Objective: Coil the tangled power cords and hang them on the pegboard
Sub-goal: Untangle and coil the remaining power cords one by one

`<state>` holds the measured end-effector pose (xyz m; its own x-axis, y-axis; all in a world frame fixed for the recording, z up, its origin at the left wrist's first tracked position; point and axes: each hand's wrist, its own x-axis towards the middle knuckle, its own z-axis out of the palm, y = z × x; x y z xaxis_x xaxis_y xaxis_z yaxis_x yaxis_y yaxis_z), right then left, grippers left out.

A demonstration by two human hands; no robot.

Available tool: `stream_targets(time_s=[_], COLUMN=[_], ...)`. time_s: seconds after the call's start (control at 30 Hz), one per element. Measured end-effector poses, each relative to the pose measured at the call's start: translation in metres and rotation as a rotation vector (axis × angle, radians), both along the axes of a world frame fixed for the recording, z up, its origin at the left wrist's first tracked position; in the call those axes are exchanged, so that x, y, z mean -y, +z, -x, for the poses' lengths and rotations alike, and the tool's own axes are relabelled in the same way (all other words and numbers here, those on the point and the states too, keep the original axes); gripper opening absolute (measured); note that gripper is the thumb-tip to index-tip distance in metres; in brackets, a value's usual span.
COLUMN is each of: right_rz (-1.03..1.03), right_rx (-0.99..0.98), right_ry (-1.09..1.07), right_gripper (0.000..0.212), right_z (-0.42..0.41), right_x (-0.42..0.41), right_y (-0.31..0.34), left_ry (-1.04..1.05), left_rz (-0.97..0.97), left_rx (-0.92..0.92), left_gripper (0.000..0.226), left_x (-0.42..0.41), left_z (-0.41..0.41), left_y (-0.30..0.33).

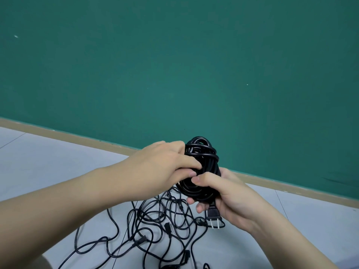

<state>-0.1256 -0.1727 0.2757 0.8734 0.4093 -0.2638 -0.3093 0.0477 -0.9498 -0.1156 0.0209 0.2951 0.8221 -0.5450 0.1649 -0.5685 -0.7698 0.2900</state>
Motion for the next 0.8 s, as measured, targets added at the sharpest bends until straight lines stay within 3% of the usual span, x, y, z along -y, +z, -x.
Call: stream_targets(time_s=[0.13, 0.23, 0.37, 0.47, 0.6, 0.67, 0.73, 0.8], right_rz=[-0.006, 0.009, -0.071, -0.084, -0.049, -0.019, 0.034, 0.072], right_rx=[-0.001, 0.025, 0.055, 0.055, 0.079, 0.104, 0.120, 0.122], right_ry=[0.032, 0.019, -0.015, -0.020, -0.001, 0.015, 0.031, 0.033], right_gripper=[0.016, 0.032, 0.035, 0.036, 0.034, 0.031, 0.030, 0.033], right_z=[0.003, 0.003, 0.001, 0.000, 0.003, 0.006, 0.008, 0.009], right_x=[-0.003, -0.003, -0.008, -0.009, -0.009, -0.008, -0.005, -0.002], right_y=[-0.004, -0.004, 0.001, 0.006, 0.008, 0.010, 0.011, 0.013], left_ry=[-0.016, 0.048, 0.152, 0.222, 0.286, 0.200, 0.157, 0.160], left_rz=[-0.043, 0.391, 0.708, 0.806, 0.858, 0.885, 0.856, 0.851], left_rx=[0.031, -0.141, -0.007, -0.034, -0.479, -0.634, -0.598, -0.573], left_gripper=[0.027, 0.017, 0.014, 0.042, 0.086, 0.070, 0.041, 0.034], left_x=[0.002, 0.000, 0.006, 0.009, -0.001, -0.001, 0.003, 0.006], left_z=[0.002, 0.001, -0.003, -0.007, -0.016, -0.016, -0.013, -0.011], left_y=[-0.007, -0.019, -0.022, -0.019, -0.015, -0.014, -0.014, -0.014])
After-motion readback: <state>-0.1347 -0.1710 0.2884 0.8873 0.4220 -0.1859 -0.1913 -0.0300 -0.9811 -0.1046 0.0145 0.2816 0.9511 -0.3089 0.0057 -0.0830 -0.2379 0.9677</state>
